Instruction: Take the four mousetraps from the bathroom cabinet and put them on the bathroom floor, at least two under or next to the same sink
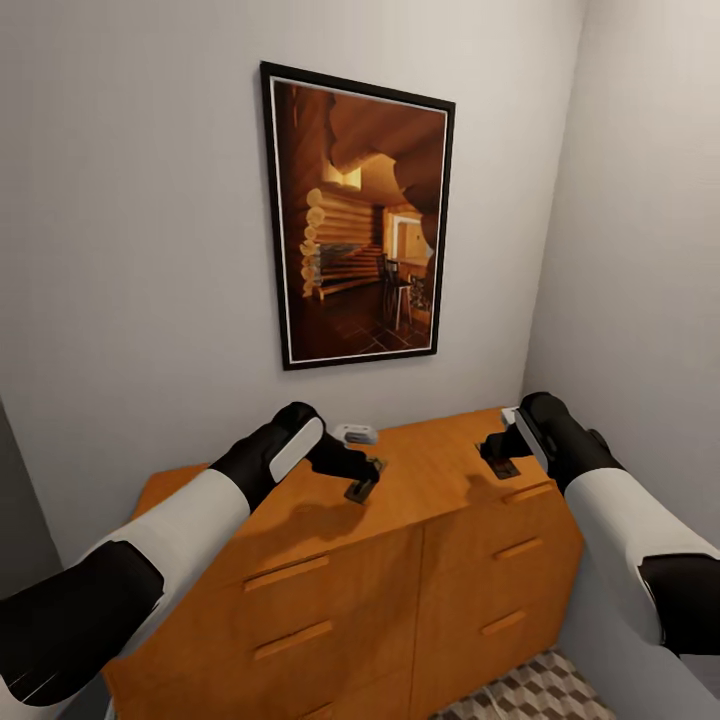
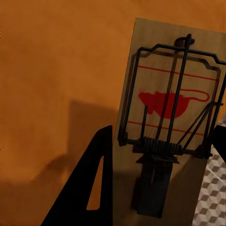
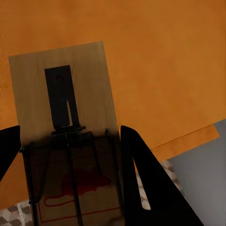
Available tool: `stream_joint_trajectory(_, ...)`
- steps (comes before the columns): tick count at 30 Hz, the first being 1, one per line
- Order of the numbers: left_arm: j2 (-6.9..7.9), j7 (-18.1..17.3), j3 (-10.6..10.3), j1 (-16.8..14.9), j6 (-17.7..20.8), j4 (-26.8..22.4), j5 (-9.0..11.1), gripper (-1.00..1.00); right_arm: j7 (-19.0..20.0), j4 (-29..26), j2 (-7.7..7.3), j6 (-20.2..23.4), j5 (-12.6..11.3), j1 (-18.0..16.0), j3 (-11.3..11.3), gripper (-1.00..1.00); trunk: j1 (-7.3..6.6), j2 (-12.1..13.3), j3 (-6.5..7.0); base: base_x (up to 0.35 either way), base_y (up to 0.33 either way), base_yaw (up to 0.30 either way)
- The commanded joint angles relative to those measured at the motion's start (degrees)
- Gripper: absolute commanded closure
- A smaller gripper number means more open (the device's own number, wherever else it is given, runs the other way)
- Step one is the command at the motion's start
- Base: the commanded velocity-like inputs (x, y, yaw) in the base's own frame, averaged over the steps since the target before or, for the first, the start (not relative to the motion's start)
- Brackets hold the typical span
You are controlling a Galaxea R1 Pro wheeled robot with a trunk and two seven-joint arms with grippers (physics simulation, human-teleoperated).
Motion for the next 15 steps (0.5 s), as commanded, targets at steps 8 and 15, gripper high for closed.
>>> stream_joint_trajectory(8,0.10,0.3,0.0,-0.1,0.1,-0.3,-0.3,1.00,0.2,0.7,-0.14,0.2,0.3,0.0,0.3,1.00,0.00,0.0,-0.07,-0.246,0.000,0.018)
stream_joint_trajectory(15,0.10,0.3,0.0,-0.1,0.0,-0.3,-0.4,1.00,0.2,0.7,-0.10,0.2,0.3,0.0,0.3,1.00,0.00,0.0,-0.07,-0.343,0.000,0.000)
